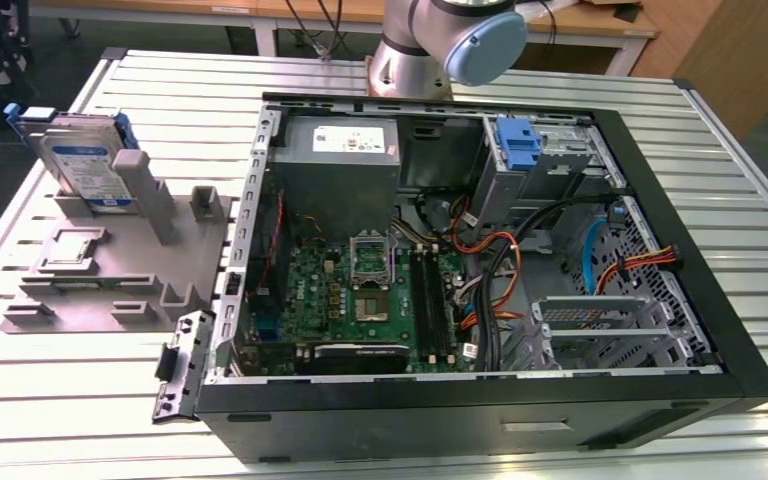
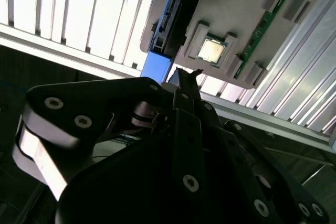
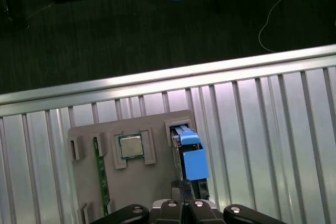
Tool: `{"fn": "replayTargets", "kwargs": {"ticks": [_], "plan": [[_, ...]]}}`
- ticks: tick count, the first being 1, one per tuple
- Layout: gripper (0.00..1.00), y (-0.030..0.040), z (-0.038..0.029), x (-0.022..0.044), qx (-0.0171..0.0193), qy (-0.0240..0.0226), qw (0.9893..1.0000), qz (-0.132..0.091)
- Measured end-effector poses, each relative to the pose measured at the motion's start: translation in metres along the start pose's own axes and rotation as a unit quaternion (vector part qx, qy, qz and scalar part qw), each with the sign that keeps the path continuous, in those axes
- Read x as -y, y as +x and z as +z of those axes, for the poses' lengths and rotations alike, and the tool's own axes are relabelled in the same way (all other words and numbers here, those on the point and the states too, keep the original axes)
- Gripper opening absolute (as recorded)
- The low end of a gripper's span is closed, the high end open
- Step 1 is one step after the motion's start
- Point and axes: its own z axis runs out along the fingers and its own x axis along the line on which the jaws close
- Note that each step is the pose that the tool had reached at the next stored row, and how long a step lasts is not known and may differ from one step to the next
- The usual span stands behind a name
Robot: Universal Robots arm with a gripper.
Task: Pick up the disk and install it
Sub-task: 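Pick up the disk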
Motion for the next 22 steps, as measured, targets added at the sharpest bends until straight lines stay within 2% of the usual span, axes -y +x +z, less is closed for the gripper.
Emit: {"fn": "replayTargets", "kwargs": {"ticks": [16,17,18,19,22], "plan": [[0.11,0.0,0.0001,-0.0001,0.0001,0.0003,1.0,0.0],[0.17,0.0,0.0001,-0.0001,0.0001,0.0003,1.0,0.0],[0.17,0.0,0.0001,-0.0001,0.0001,0.0004,1.0,0.0],[0.24,0.0,0.0001,-0.0001,0.0001,0.0003,1.0,0.0],[0.25,0.0,0.0001,-0.0001,0.0001,0.0004,1.0,0.0]]}}
